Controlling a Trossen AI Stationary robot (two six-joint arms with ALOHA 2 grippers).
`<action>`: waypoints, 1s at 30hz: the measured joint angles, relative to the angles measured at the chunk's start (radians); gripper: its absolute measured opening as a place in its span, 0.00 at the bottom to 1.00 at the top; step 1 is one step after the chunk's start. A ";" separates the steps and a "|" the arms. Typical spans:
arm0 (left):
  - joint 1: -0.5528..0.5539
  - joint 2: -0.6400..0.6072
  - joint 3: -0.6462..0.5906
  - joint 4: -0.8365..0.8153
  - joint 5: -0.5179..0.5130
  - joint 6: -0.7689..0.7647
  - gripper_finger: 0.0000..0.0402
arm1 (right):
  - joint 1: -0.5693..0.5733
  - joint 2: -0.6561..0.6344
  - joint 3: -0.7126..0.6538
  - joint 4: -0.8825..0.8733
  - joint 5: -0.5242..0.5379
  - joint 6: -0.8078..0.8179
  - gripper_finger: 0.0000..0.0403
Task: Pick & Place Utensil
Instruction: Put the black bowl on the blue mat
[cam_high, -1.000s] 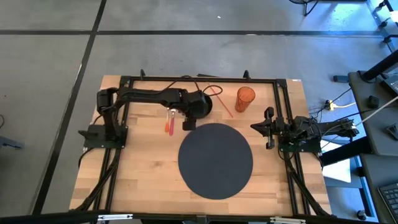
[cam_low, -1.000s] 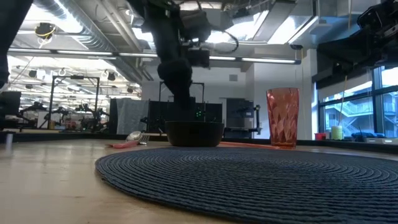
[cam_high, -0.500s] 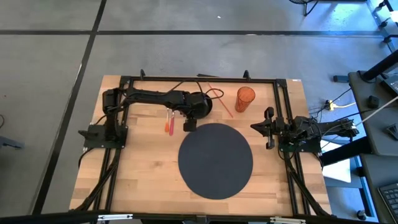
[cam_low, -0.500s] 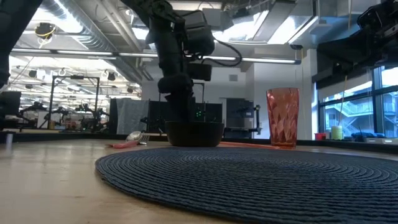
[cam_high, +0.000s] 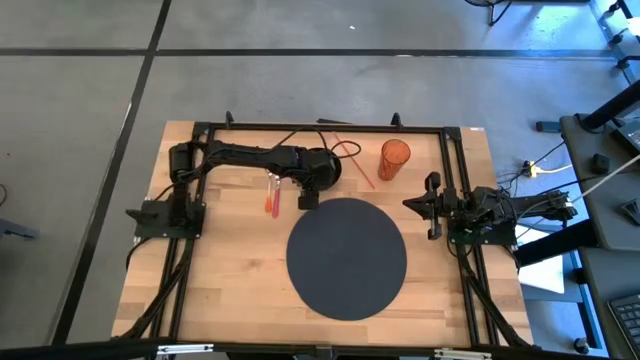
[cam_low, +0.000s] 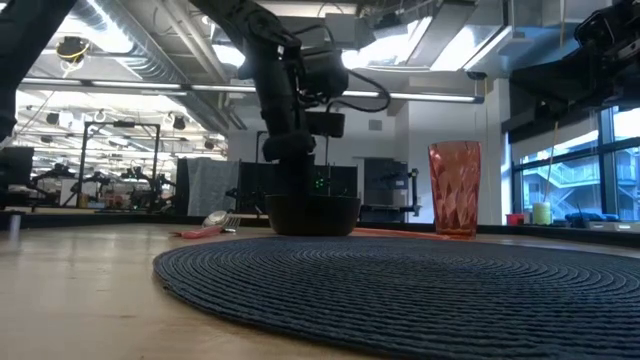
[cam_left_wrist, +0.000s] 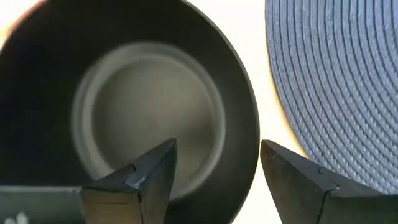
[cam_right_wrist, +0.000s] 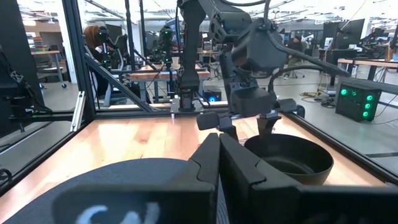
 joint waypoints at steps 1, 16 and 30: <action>0.000 -0.002 0.000 0.000 0.000 0.000 0.54 | 0.000 0.000 0.000 0.000 0.000 0.000 0.03; -0.004 0.003 0.000 0.001 0.008 -0.001 0.21 | 0.000 0.000 0.000 0.000 0.000 0.003 0.03; -0.120 -0.023 0.024 -0.043 -0.068 0.100 0.01 | 0.000 0.000 0.000 0.000 0.000 0.000 0.03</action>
